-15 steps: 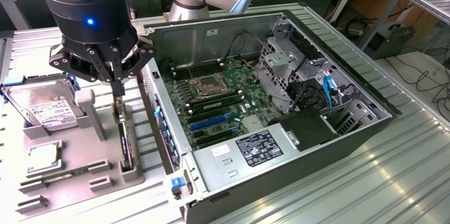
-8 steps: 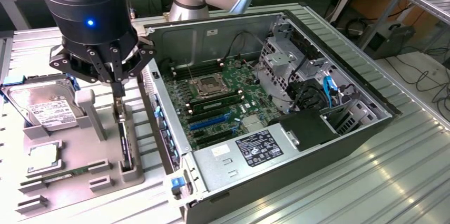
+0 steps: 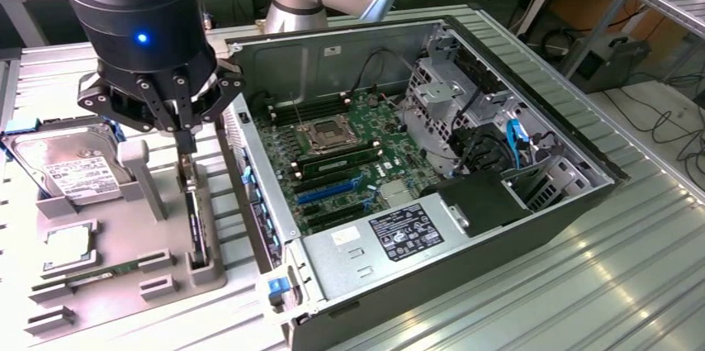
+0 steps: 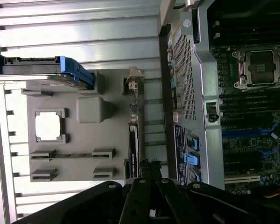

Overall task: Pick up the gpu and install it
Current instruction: 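Reach for the gpu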

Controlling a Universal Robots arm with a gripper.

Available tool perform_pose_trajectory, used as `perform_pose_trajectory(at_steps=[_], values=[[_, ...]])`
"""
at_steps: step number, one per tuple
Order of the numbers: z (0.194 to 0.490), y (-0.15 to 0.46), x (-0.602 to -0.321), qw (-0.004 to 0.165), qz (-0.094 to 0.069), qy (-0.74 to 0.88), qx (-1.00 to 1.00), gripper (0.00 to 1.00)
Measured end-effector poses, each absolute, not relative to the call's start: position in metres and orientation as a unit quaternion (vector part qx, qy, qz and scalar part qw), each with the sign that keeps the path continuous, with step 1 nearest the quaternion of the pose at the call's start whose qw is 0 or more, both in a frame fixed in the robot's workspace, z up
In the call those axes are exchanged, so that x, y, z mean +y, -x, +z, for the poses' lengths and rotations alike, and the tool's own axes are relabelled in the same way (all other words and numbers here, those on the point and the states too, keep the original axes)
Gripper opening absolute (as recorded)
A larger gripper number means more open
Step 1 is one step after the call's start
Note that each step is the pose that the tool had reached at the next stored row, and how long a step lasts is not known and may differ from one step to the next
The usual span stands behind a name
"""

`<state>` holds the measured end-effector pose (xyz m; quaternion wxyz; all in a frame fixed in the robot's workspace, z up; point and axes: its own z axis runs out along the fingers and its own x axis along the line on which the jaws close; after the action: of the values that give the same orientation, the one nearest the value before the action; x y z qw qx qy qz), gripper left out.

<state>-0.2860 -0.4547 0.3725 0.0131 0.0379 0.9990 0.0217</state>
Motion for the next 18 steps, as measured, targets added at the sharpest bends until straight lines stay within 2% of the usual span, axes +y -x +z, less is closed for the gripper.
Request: perform_pose_trajectory(at_steps=[18], values=[[0.3714, 0.286, -0.459, 0.013, 0.022, -0.038, 0.999, 0.11]])
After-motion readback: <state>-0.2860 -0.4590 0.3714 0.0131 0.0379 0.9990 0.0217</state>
